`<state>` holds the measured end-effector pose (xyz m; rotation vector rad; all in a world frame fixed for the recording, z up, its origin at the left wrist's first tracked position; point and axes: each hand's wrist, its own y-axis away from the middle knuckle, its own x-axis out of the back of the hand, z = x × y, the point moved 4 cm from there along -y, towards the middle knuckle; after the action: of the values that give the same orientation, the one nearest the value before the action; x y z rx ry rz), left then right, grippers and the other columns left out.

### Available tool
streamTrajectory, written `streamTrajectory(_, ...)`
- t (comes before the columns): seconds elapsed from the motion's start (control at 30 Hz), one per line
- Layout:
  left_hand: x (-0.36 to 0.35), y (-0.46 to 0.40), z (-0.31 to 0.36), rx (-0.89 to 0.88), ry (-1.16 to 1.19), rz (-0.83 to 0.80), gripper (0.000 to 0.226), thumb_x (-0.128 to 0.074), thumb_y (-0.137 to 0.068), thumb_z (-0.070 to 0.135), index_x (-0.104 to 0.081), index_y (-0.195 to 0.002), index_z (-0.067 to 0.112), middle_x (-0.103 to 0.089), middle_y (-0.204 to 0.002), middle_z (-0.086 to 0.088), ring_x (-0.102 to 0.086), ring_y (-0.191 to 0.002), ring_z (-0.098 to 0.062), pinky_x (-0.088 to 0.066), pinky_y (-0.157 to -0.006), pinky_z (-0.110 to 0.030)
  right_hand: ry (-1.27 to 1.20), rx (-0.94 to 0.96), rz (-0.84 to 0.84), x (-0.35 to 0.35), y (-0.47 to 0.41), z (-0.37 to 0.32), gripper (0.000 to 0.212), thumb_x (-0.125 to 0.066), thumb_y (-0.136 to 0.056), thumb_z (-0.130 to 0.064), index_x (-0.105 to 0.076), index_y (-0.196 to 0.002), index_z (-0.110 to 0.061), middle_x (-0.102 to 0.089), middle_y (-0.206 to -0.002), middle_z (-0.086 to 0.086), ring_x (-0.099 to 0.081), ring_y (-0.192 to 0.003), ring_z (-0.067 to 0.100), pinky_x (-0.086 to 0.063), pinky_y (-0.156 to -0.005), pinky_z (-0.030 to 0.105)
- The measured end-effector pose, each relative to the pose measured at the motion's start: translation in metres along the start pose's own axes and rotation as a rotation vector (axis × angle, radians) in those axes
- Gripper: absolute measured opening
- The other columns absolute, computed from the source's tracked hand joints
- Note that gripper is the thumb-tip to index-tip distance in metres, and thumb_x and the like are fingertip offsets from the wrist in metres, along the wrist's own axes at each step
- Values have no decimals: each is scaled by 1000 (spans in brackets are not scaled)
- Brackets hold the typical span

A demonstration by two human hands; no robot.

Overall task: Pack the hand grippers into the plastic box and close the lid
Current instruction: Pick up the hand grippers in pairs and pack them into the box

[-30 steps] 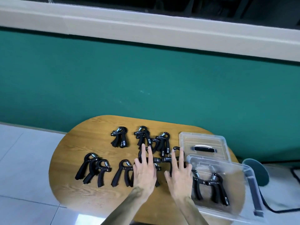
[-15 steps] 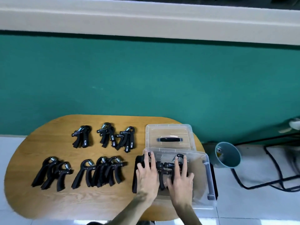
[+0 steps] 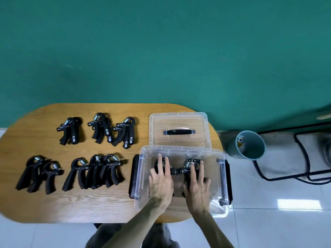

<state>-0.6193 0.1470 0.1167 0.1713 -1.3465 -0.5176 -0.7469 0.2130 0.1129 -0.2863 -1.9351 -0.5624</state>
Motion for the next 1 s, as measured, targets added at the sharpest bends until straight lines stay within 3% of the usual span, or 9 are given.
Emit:
streamTrajectory(0.1, -14, -8, -3, 6, -17, -22, 88, -56, -94, 13, 0, -161, 14, 2, -169, -17, -45, -102, -27, -49, -86, -39, -8, 10, -30, -9, -11, 6, 90, -79, -78, -21, -31, -155, -19, -14, -166, 16, -37, -77, 26, -47, -68, 44)
streamTrajectory(0.3, -37, -26, -3, 22, -27, -80, 81, -45, -100, 14, 8, -161, 15, 14, -168, -16, -42, -113, -28, -45, -96, -40, -13, 71, -95, -35, -32, 20, 90, -69, -87, -27, -16, -159, -23, 7, -168, 12, -42, -81, 31, -48, -69, 47)
streamTrajectory(0.5, -66, -47, -9, 85, 34, -131, 83, -41, -99, 5, 14, -160, 20, 24, -166, -12, -39, -125, -29, -41, -106, -41, -31, 109, -210, -73, -46, 39, 86, -55, -96, -31, 3, -159, -31, 23, -166, 5, -48, -115, 48, -44, -93, 57)
streamTrajectory(0.63, -88, -56, -19, 134, 113, -184, 86, -41, -100, -1, 15, -159, 26, 23, -166, -7, -24, -146, -46, -35, -117, -51, -24, 104, -241, -84, -50, 45, 89, -56, -97, -25, 9, -157, -36, 30, -164, 0, -45, -121, 50, -40, -100, 62)
streamTrajectory(0.8, -94, -57, -20, 103, 58, -39, 90, -50, -96, -2, 10, -160, 21, 6, -168, -15, -47, -120, -27, -49, -97, -35, 87, 84, -205, -89, -50, 42, 102, -63, -92, -14, 13, -157, -36, 31, -163, 4, -49, -116, 48, -44, -98, 59)
streamTrajectory(0.9, -99, -53, -20, 75, 54, 21, 98, -64, -89, -2, -1, -161, 20, -4, -168, -16, -48, -105, -24, -53, -82, -33, 169, 65, -217, -89, -49, 40, 107, -69, -89, -14, 11, -159, -31, 27, -164, 10, -50, -118, 45, -44, -101, 57)
streamTrajectory(1.0, -103, -54, -22, 81, 17, -6, 102, -67, -88, 0, 0, -161, 20, -3, -168, -17, -48, -102, -23, -53, -81, -33, 229, 58, -256, -89, -49, 37, 110, -70, -87, -11, 10, -159, -28, 25, -164, 15, -49, -121, 46, -43, -103, 56)
